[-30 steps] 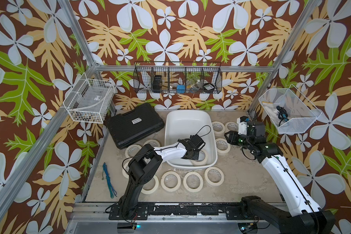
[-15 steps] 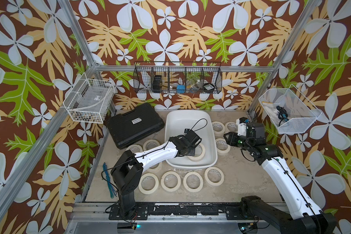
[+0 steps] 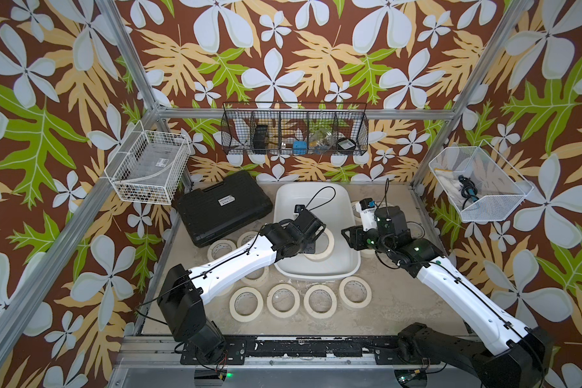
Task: Take out the art tape in the storage box
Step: Pick up the art tape from the storage box.
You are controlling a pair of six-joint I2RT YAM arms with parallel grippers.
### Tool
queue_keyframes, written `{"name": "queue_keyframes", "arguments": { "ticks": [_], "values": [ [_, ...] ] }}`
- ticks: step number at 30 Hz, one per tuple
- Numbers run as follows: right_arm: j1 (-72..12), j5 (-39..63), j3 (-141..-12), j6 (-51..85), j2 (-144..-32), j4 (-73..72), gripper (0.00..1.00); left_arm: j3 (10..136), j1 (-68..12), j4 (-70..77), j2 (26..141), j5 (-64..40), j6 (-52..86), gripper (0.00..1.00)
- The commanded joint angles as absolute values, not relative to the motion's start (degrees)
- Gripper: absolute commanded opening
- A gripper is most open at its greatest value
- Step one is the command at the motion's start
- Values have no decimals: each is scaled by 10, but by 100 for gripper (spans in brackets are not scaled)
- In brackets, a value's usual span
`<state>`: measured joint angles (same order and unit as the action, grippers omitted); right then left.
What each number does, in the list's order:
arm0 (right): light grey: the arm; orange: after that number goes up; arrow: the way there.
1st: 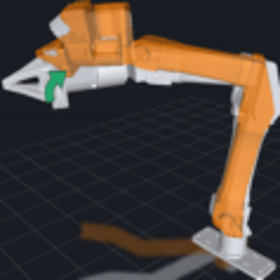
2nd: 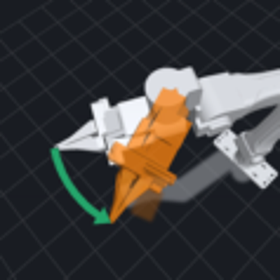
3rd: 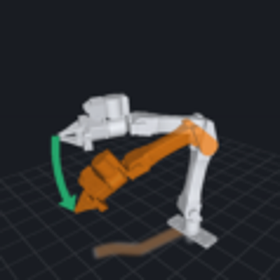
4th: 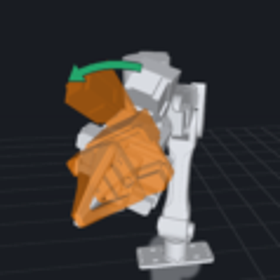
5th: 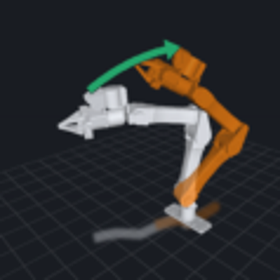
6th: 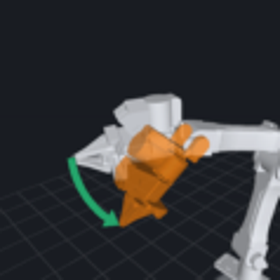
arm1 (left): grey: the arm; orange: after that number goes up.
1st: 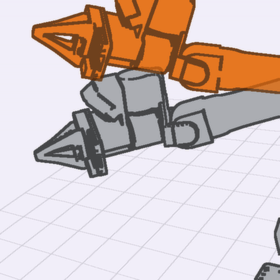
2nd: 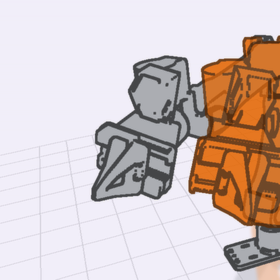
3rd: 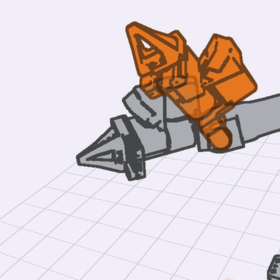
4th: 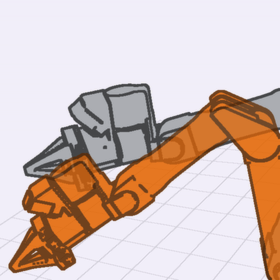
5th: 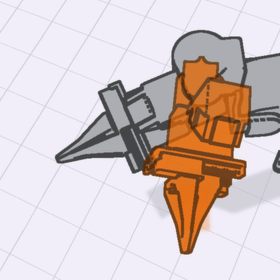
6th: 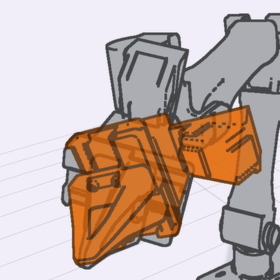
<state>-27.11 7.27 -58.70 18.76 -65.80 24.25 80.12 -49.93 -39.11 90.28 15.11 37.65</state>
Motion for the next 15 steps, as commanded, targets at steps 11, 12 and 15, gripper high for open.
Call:
{"name": "queue_keyframes", "arguments": {
  "ticks": [11, 12, 15],
  "values": [
    [-361, 34, -611, 179, -677, 201, 58, 791, -496, -407, 897, 172, 378, 9],
    [-366, 31, -613, 178, -681, 202, 58, 792, -497, -407, 898, 171, 379, 9],
    [-382, 21, -622, 178, -696, 206, 59, 790, -497, -409, 897, 170, 378, 9]
  ]
}}
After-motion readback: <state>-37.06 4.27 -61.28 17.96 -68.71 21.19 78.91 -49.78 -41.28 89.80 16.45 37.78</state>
